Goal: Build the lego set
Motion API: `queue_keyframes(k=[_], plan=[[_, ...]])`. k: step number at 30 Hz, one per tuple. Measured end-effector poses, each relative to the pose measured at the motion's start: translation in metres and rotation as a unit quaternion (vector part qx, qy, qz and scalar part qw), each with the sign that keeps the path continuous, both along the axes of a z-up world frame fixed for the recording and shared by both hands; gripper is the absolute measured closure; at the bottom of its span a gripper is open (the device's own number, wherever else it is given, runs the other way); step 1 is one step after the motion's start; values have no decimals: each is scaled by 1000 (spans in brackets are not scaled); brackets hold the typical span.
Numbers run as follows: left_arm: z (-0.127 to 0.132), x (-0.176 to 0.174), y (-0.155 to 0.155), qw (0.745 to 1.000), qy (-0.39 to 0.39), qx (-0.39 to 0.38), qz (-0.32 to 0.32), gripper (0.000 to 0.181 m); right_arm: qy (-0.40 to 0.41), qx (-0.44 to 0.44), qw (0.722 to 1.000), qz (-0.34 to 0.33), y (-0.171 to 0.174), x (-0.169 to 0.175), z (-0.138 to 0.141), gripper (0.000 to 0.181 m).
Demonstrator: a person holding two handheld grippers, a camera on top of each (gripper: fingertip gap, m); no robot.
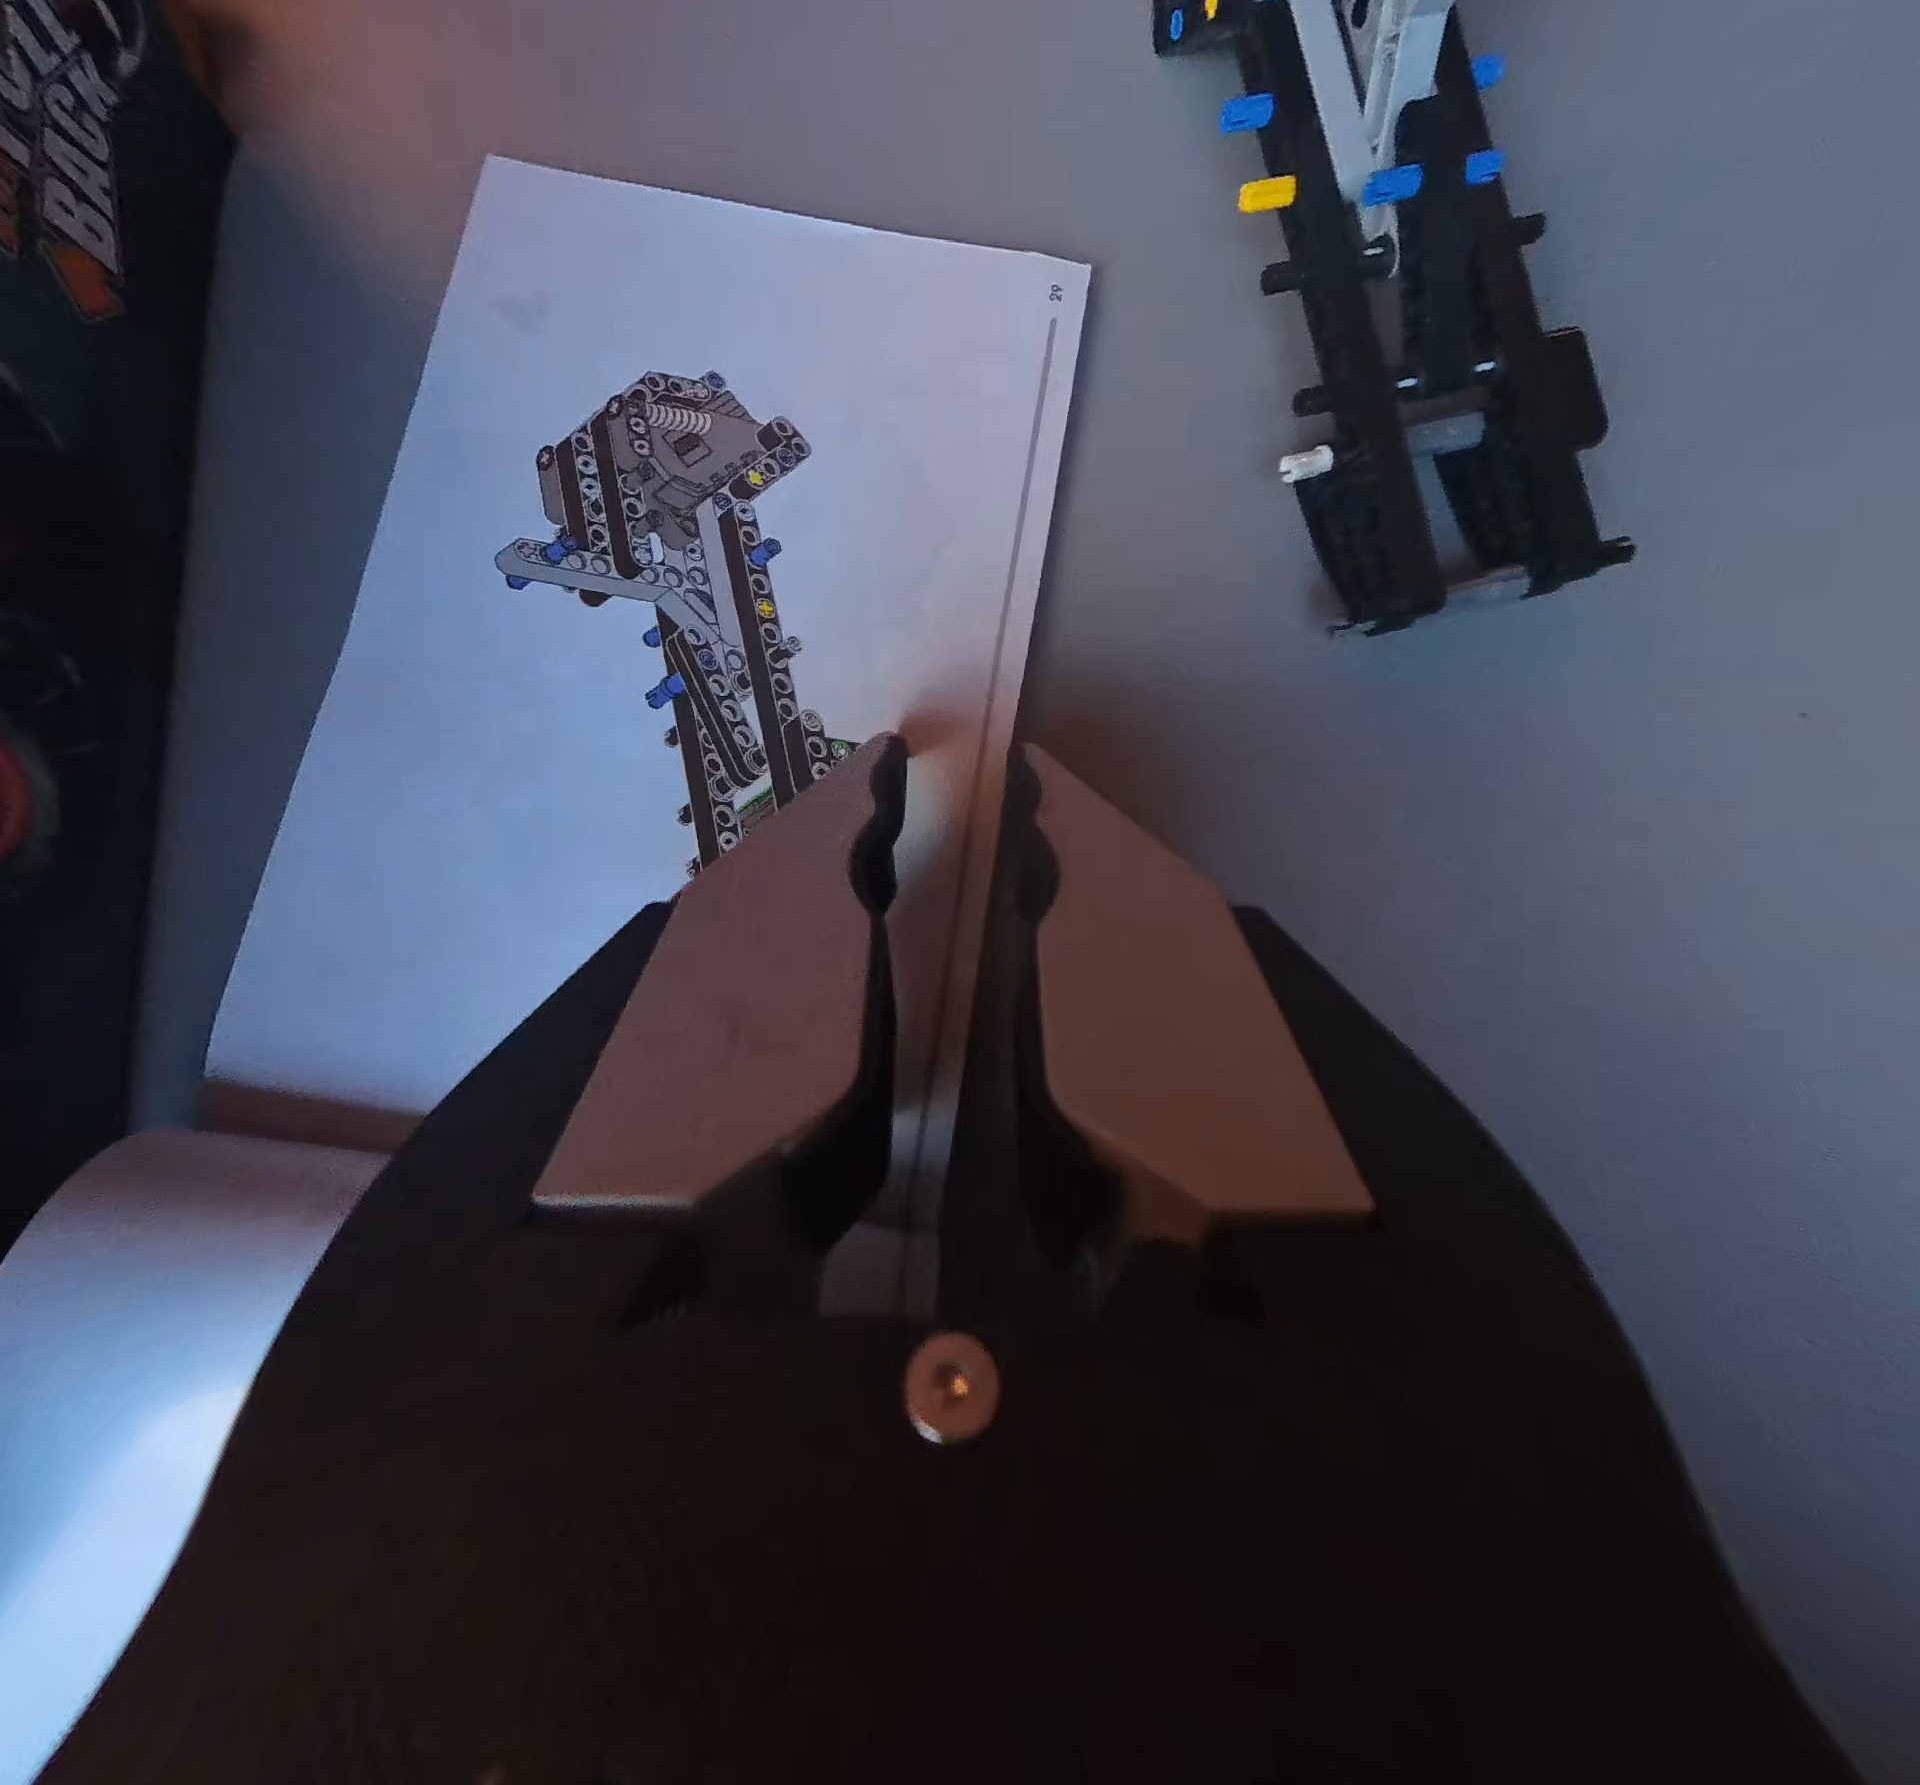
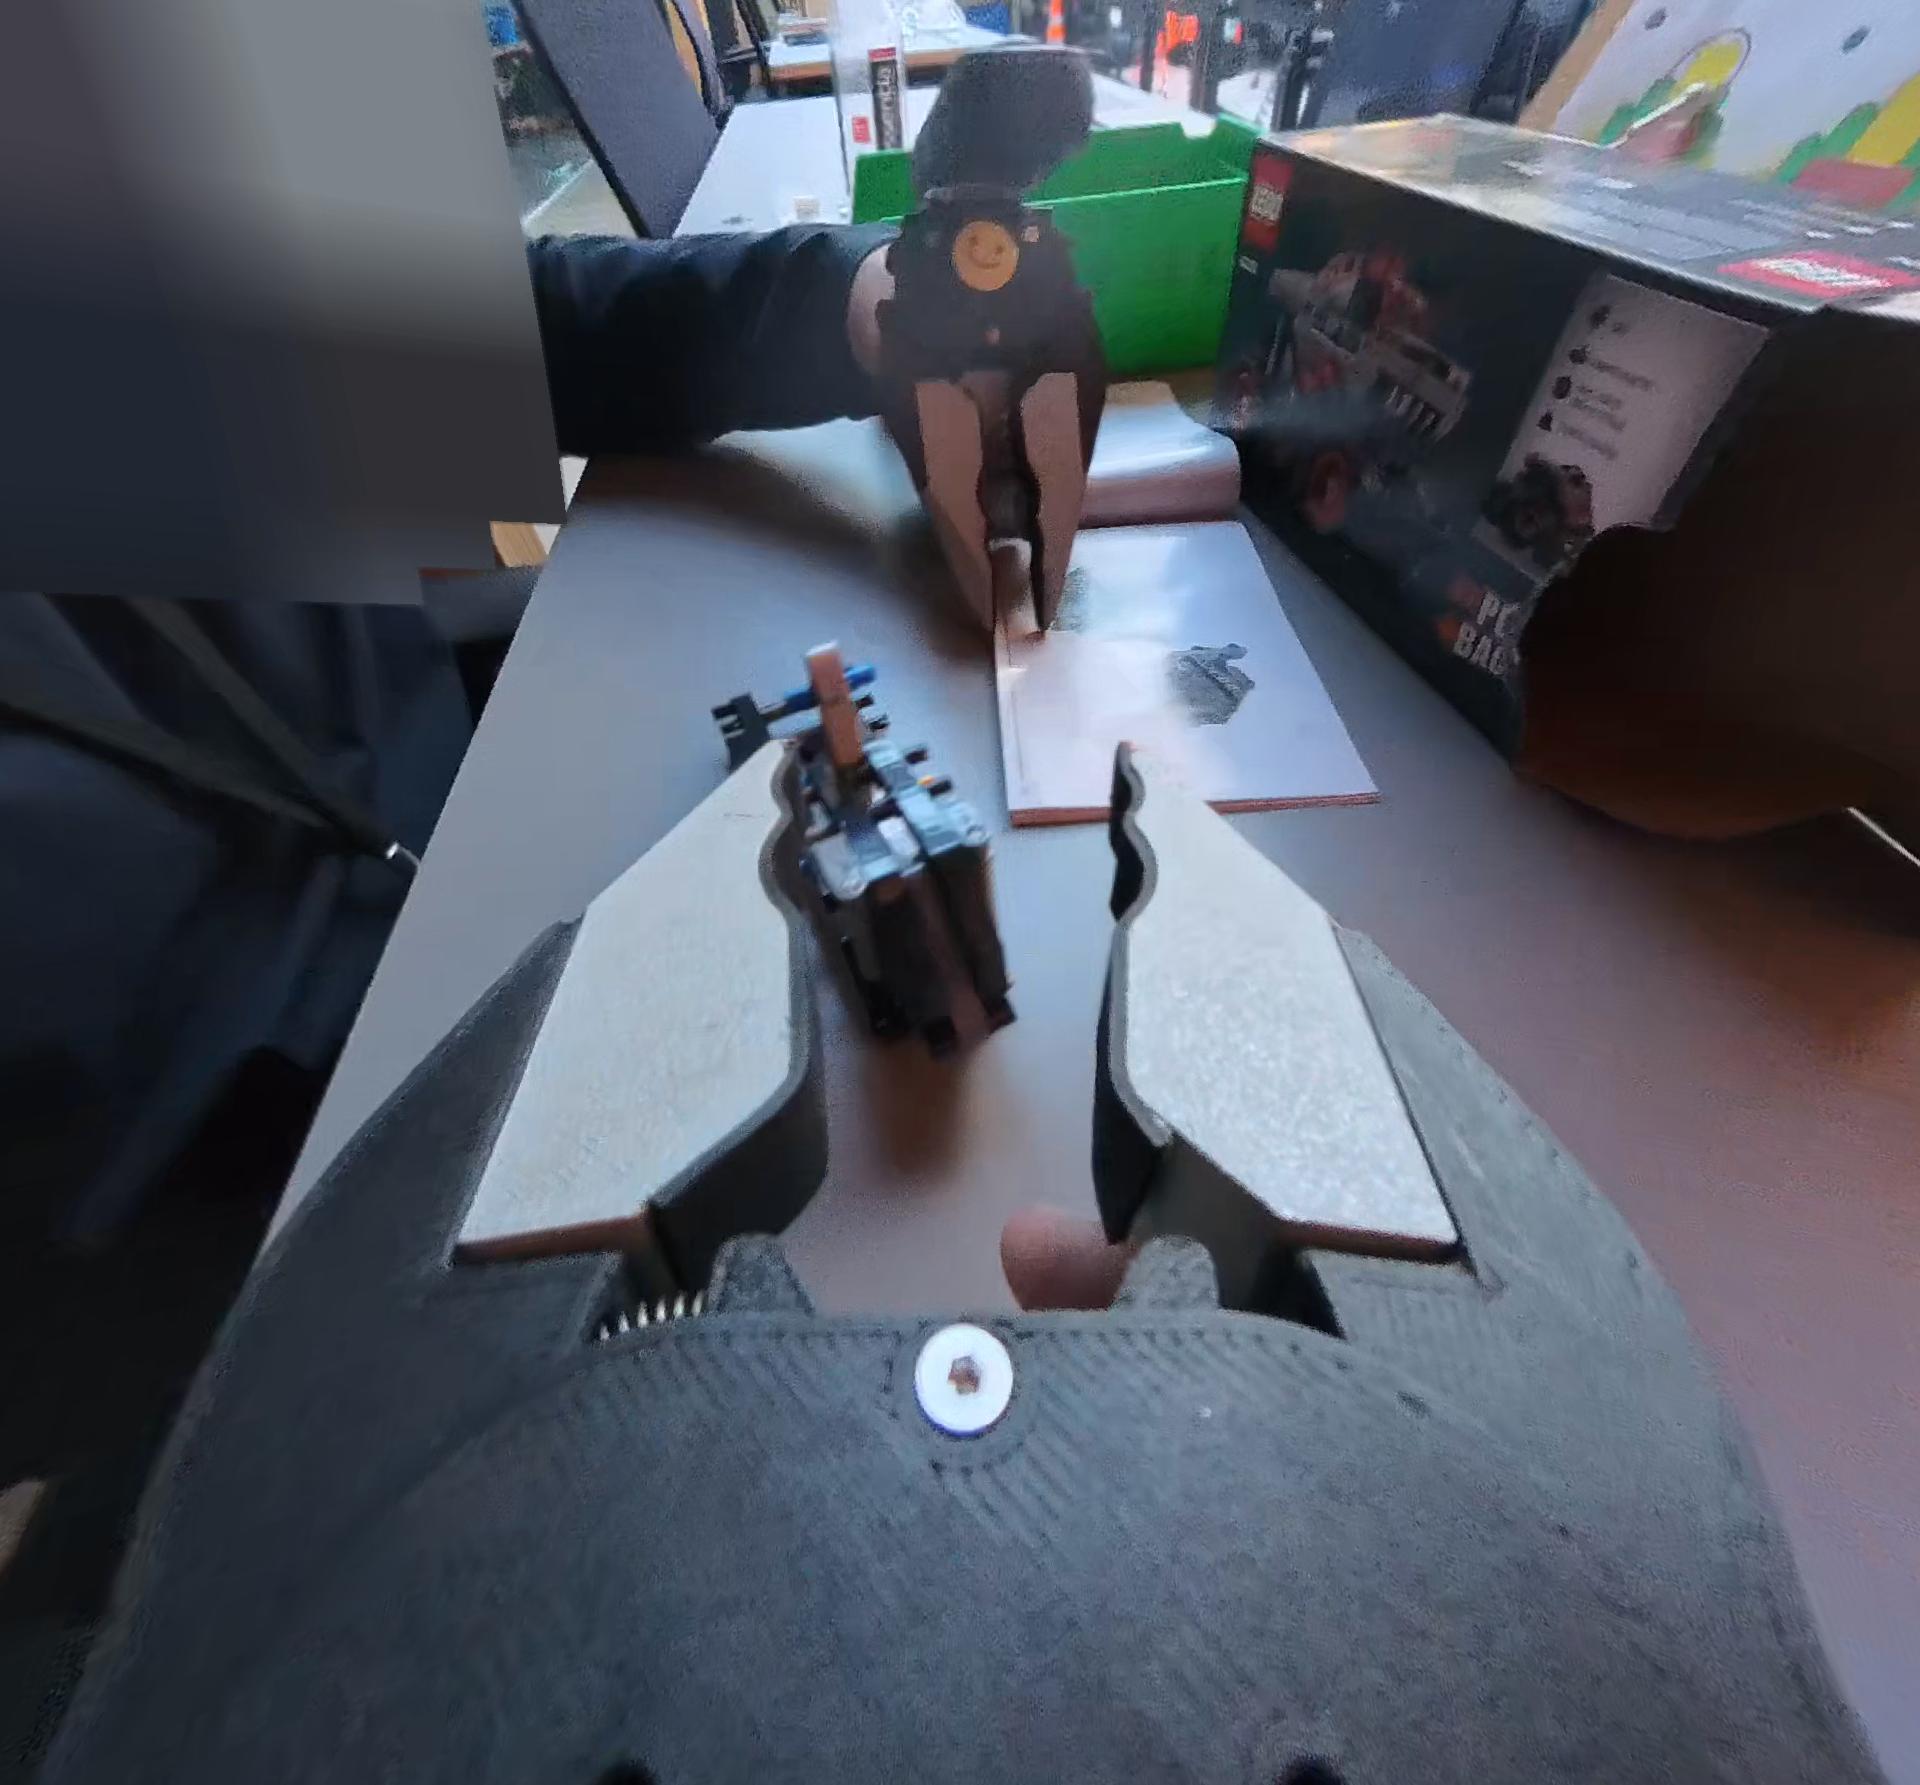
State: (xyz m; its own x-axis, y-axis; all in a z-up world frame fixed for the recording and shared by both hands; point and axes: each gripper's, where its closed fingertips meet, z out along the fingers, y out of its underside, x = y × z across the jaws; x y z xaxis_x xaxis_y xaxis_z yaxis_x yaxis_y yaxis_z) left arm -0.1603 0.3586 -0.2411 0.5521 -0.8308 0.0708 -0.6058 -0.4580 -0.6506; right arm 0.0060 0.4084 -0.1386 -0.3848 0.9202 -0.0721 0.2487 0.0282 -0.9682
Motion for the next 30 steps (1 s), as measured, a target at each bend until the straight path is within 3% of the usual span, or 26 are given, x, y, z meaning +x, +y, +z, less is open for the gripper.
queue_keyframes(k=[1,4,6,9,10,13,17,19,23,30], plan=[[0,0,0,1000,-6,-4,-1,165,-12,-8,1000,1,3,-8,4,123],[1,0,0,999,-37,-16,-6,166,-77,35,996,27,3,-44,7,123],[1,1,-1,998,-62,-23,-8,167,-155,107,980,59,1,-75,-12,120],[2,2,-3,996,-86,-27,-15,169,-255,208,936,123,-2,-113,-55,106],[2,2,-4,996,-88,-31,-18,171,-280,231,920,149,-4,-120,-69,96],[2,3,-6,995,-89,-32,-28,172,-352,305,863,194,5,-125,-107,91],[3,6,-14,992,-100,-49,-56,168,-329,289,871,224,-1,-133,-106,116],[4,7,-17,990,-107,-59,-65,167,-297,281,881,237,-7,-134,-104,159],[13,11,-16,989,-124,-38,-74,164,-263,288,891,233,-8,-137,-105,181],[39,9,14,993,-119,12,19,137,-262,263,905,210,-6,-142,-90,181]])
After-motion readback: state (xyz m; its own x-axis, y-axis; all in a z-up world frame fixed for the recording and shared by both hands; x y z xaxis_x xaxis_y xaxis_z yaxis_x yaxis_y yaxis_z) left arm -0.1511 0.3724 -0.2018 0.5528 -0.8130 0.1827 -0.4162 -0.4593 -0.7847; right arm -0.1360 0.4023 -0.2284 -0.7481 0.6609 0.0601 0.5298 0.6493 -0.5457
